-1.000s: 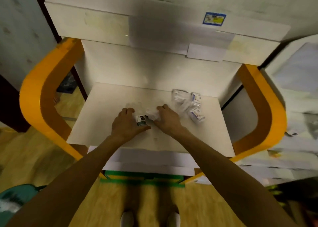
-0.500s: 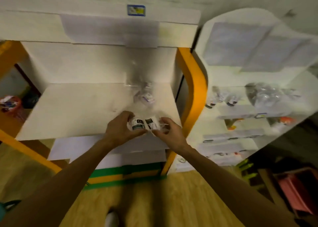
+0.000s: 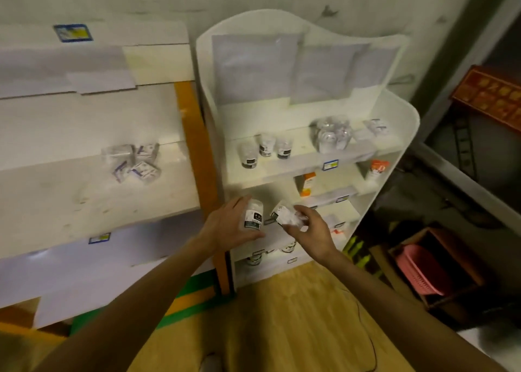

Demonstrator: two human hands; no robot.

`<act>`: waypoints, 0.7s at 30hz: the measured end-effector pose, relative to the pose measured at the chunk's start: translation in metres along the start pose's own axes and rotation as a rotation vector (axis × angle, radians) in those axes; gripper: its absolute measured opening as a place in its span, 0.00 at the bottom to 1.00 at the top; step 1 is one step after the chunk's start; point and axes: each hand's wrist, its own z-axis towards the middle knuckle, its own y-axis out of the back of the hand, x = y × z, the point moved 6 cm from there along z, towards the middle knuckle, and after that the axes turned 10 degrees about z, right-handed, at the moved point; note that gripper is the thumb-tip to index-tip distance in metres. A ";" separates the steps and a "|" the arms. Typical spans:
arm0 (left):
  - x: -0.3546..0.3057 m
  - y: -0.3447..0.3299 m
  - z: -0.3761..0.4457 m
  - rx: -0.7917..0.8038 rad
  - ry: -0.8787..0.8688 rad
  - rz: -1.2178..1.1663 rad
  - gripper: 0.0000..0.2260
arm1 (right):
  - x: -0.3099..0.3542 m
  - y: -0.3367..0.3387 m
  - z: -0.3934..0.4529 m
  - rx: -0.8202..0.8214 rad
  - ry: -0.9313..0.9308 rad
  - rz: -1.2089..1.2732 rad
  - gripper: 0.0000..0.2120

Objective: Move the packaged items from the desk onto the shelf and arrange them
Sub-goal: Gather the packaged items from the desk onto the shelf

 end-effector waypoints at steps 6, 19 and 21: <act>-0.036 -0.014 0.057 -0.036 0.039 -0.120 0.47 | -0.029 0.040 0.020 -0.097 -0.038 0.057 0.32; -0.042 -0.043 0.201 -0.021 0.094 -0.172 0.44 | -0.019 0.101 0.159 -0.055 -0.006 -0.100 0.27; -0.038 -0.039 0.217 -0.024 0.122 -0.152 0.45 | -0.011 0.103 0.184 -0.051 0.042 -0.156 0.30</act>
